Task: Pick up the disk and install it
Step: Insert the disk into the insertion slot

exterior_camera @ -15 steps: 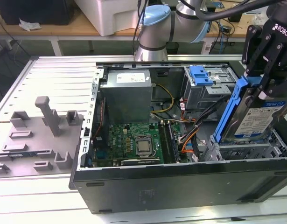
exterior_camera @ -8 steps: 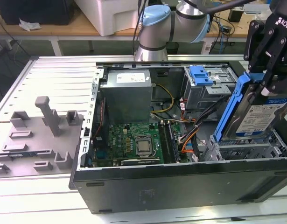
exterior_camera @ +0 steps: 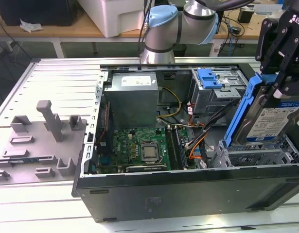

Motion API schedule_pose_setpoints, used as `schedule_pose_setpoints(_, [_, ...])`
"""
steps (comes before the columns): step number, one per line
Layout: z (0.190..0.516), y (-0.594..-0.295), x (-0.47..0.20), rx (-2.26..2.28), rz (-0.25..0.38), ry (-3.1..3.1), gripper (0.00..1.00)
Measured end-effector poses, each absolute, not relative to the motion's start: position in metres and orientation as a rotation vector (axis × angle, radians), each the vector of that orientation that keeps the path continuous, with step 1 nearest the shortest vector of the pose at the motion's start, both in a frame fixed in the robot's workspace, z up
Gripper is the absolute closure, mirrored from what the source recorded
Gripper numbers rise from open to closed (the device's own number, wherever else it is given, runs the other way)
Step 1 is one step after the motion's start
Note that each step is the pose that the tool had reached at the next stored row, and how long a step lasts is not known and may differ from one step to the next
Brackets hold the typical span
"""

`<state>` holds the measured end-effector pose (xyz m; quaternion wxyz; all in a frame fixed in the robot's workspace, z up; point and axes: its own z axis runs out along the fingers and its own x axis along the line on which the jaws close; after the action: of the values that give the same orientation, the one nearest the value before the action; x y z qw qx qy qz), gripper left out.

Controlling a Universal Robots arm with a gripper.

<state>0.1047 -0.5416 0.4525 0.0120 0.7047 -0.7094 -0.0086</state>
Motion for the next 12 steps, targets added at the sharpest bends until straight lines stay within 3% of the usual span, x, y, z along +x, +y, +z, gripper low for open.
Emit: schedule_pose_setpoints(12, [0.4517, -0.5417, 0.1049, 2.177, -0.026, -2.231, 0.63])
